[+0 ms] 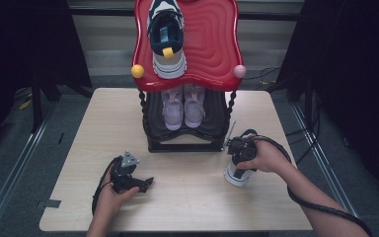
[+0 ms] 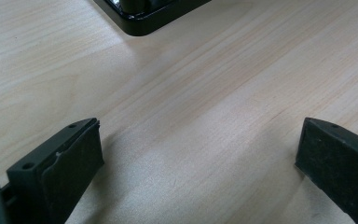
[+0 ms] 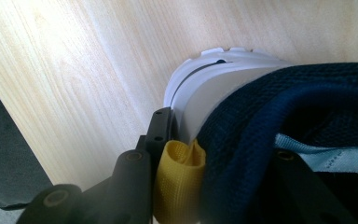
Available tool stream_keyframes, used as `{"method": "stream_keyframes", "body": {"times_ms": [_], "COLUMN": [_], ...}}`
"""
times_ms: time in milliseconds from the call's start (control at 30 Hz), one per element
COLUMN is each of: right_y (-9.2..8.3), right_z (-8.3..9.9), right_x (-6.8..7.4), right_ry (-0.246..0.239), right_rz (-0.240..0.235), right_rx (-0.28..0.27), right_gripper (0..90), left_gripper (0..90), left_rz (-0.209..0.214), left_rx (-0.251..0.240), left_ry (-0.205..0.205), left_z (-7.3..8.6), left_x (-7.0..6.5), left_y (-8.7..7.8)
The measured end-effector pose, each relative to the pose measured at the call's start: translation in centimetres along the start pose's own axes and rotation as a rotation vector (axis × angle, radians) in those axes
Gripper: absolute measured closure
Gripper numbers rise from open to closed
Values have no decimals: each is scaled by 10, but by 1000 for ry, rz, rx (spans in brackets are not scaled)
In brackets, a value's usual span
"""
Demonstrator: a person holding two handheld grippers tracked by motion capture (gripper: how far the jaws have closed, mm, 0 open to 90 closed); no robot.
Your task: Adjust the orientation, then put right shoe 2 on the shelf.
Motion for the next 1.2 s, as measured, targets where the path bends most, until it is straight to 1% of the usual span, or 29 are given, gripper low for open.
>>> {"method": "stream_keyframes", "body": {"times_ms": [100, 133, 200, 233, 267, 300, 333, 400, 433, 467, 500, 533, 567, 633, 667, 700, 767, 800, 833, 867, 900, 933, 967, 1000, 1033, 1100, 1133, 1167, 1200], "right_y": [0, 0, 0, 0, -1, -1, -1, -1, -2, -2, -4, -4, -6, -10, -13, -14, -17, -21, -23, -24, -26, -28, -30, -31, -34, -39, -43, -45, -49], "right_z": [1, 1, 1, 1, 1, 2, 2, 3, 3, 4, 5, 5, 5, 6, 6, 7, 8, 10, 10, 11, 11, 12, 13, 13, 15, 17, 18, 19, 20], "right_x": [0, 0, 2, 0, 0, -1, -2, 0, 2, 0, 2, 1, 1, 3, 4, 3, 4, 5, 7, 6, 6, 8, 8, 9, 10, 12, 14, 16, 17], "right_ry": [4, 0, 8, -7, -10, -33, -41, -34, -24, -50, -43, -60, -57, -57, -50, -63, -66, -59, -52, -77, -79, -71, -75, -83, -82, -97, -89, -96, -99], "right_rz": [-6, -9, -20, -9, -7, 6, 10, 6, -4, 13, 11, 16, 20, 21, 16, 22, 23, 26, 20, 24, 24, 19, 19, 19, 21, 23, 22, 23, 28], "right_rx": [-1, -7, -14, -13, -15, -16, -14, -12, -10, -6, 3, -7, -2, -10, -12, -23, -20, -4, -3, -13, -9, -5, -1, -10, 0, -5, 1, -13, -7], "right_gripper": [662, 666, 675, 680, 680, 682, 683, 683, 686, 687, 687, 687, 687, 692, 692, 693, 693, 693, 697, 698, 698, 698, 698, 699, 701, 701, 702, 702, 702], "left_gripper": [0, 0, 0, 0, 0, 0, 0, 0, 0, 0, 0, 0, 0, 0, 0, 0, 0, 0, 0, 0, 0, 0, 0, 0, 0, 0, 0, 0, 0], "left_rz": [-5, -5, -5, -5, -4, -5, -4, -5, -5, -4, -4, -4, -4, -4, -5, -5, -4, -5, -4, -4, -1, -1, 0, 0, -1, -1, -1, -1, -1], "left_rx": [-1, -1, -1, -1, -1, 0, -1, -1, -1, -1, 0, -1, -1, -1, -1, -1, -1, -1, -7, -7, -8, -7, -8, -8, -8, -7, -7, -7, -7], "left_ry": [-1, -1, -1, -1, -1, -1, -1, -2, -1, -1, -1, -1, -2, -2, -2, -2, -2, -2, -10, -10, -11, -11, -15, -15, -11, -11, -11, -10, -10], "left_z": [0, 0, 0, 0, 0, 0, 0, 0, 0, 0, 0, 0, 0, 0, 0, 0, 0, 0, 0, 0, 0, 0, 0, 0, 0, 0, 0, 0, 0], "left_x": [0, 0, 0, 0, 0, 0, 0, 0, 0, 0, 0, 0, 0, 0, 0, 0, 0, 0, -1, 0, -1, -1, -1, -1, -1, -1, -1, -1, -1], "left_y": [0, 0, 0, 0, 0, 0, 0, 0, 0, 0, 0, 0, 0, 0, 0, 0, 0, 0, 0, 0, 1, 1, 1, 1, 1, 1, 1, 1, 1]}}
Point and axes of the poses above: each handheld gripper's, and its own axes: y roughly forward along the jaws, z roughly out of its underside, x roughly to its left, the point moved 4 cm from there along y, roughly forward along the jaws, and after that the axes turned 13 degrees about x, right-handed, at the moved point
